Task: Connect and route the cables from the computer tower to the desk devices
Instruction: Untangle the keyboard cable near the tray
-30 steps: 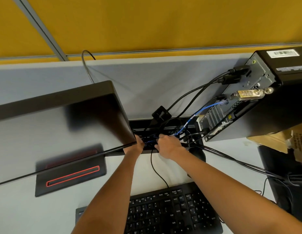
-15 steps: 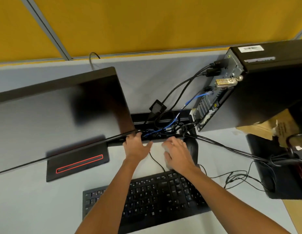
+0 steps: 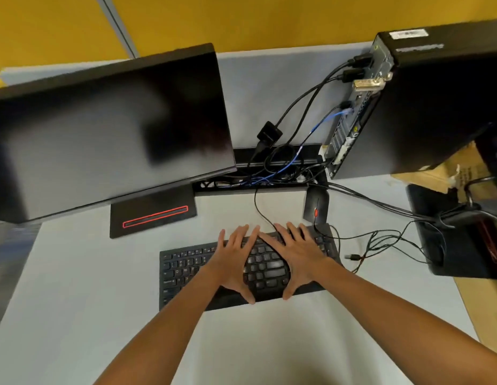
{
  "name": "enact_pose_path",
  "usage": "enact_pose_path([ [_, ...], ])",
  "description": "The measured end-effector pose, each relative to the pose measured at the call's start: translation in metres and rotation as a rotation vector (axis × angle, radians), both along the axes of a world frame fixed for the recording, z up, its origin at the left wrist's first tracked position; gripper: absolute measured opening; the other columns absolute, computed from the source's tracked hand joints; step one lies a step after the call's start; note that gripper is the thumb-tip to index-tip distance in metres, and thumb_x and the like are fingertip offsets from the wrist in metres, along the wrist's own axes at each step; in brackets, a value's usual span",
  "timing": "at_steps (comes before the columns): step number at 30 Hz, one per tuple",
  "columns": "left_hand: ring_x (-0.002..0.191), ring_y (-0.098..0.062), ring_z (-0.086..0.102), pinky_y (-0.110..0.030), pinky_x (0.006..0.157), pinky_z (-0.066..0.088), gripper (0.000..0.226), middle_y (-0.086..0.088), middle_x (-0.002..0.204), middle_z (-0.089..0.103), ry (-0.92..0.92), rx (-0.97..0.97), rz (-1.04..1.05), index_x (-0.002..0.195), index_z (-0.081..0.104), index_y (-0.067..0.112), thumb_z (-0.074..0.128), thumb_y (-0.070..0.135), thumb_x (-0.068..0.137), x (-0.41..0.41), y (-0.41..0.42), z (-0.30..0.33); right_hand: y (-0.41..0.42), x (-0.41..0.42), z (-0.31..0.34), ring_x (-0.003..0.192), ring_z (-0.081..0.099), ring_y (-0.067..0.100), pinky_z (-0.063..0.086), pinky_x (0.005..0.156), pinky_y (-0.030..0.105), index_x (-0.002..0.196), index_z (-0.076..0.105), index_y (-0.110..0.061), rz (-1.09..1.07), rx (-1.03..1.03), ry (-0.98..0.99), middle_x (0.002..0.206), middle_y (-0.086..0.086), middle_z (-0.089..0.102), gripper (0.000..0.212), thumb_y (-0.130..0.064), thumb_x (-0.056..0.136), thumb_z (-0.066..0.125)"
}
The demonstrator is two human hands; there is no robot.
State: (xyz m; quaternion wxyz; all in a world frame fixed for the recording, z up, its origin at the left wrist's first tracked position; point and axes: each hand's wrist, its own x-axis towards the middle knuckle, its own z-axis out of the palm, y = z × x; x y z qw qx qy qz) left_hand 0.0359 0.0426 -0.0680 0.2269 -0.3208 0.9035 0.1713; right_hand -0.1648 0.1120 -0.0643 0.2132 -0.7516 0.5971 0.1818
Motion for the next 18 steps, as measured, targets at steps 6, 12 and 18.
enact_pose_path([
  [6,0.145,-0.034,-0.015,-0.062,0.114,-0.007,0.158,-0.008,0.158,-0.018,-0.12,-0.035,-0.043,0.147,-0.026,0.012,0.074,0.078,0.044,-0.009,0.001,0.003,0.0,0.004,0.006,0.146,0.001,0.04,0.001,0.115,0.062,0.146,-0.029,-0.033,0.008,-0.024,0.021,0.159,0.019,-0.004,0.156,-0.075,0.043,0.079],
  [12,0.146,-0.033,-0.009,-0.072,0.107,0.002,0.154,-0.011,0.158,-0.015,-0.181,-0.094,-0.088,0.147,-0.023,0.009,0.073,0.075,0.047,-0.013,0.015,0.007,0.009,0.006,0.003,0.142,0.011,0.043,0.008,0.114,0.062,0.15,-0.02,-0.021,0.053,-0.102,0.087,0.156,0.024,0.007,0.149,-0.076,0.049,0.074],
  [18,0.143,-0.034,0.006,-0.068,0.11,0.011,0.156,-0.012,0.156,0.0,-0.174,-0.137,-0.114,0.148,-0.02,0.013,0.076,0.074,0.041,-0.014,0.01,0.011,0.011,0.007,0.003,0.146,-0.005,0.041,0.005,0.111,0.068,0.15,-0.024,-0.02,0.01,-0.061,0.09,0.159,0.021,-0.011,0.147,-0.073,0.054,0.075],
])
